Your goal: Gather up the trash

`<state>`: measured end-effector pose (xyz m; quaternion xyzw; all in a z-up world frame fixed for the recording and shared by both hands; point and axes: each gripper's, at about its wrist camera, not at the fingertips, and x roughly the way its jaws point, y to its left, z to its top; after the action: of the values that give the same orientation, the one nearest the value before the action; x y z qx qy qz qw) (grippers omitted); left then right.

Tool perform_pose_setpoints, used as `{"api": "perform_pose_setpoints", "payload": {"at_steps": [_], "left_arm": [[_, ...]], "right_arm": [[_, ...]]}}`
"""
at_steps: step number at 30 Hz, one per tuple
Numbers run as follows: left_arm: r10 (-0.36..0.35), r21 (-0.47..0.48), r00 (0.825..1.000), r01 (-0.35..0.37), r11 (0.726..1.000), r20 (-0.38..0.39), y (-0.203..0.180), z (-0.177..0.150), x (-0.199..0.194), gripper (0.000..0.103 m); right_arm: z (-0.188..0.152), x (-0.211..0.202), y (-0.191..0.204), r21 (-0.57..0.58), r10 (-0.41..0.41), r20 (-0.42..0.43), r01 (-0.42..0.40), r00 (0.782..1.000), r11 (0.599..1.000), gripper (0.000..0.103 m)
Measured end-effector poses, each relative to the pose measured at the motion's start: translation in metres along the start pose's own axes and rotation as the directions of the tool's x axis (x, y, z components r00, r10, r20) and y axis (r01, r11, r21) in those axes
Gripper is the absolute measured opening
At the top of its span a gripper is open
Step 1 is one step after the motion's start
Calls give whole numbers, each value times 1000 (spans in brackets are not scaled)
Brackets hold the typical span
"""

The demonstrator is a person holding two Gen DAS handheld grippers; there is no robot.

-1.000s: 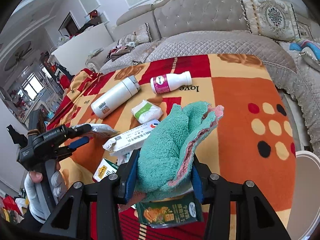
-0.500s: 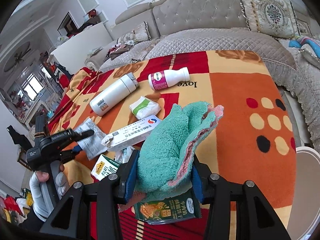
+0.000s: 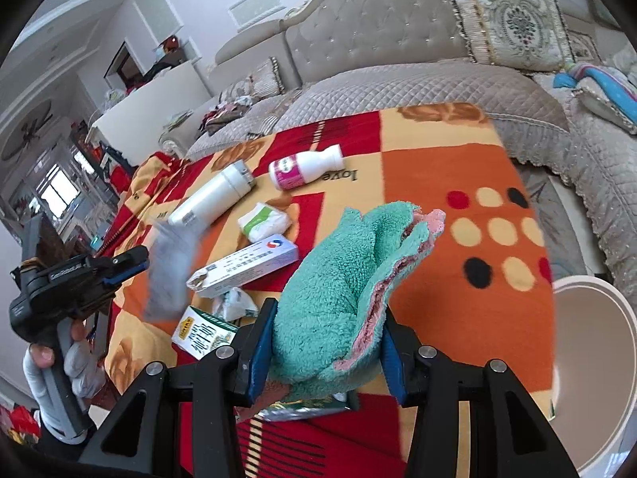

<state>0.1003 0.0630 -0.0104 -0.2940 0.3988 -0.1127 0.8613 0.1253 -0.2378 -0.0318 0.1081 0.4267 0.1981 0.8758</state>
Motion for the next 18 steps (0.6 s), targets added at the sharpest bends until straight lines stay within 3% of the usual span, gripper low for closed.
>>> {"api": "perform_pose_setpoints", "payload": {"at_steps": [7,9,10,18], "left_arm": [[72,103,997,-70,992,-16,-18,-6,14,18],[108,130,994,-103,986,-29,-15,-9,19,51],[115,143,993,-108,984,-36,-13,-11,20,56],[217,277,970,-180,944,-108,9,-31,31,56]], "right_arm": [[-8,-17,-26,53,-22,18,21,1000,998,45],[-10,-18,-30,64,-22,14,21,1000,998,45],[-11,-17,-31,69,-22,10,21,1000,997,45],[-13,-9,-26,68,-10,-13,11,1000,998,46]]}}
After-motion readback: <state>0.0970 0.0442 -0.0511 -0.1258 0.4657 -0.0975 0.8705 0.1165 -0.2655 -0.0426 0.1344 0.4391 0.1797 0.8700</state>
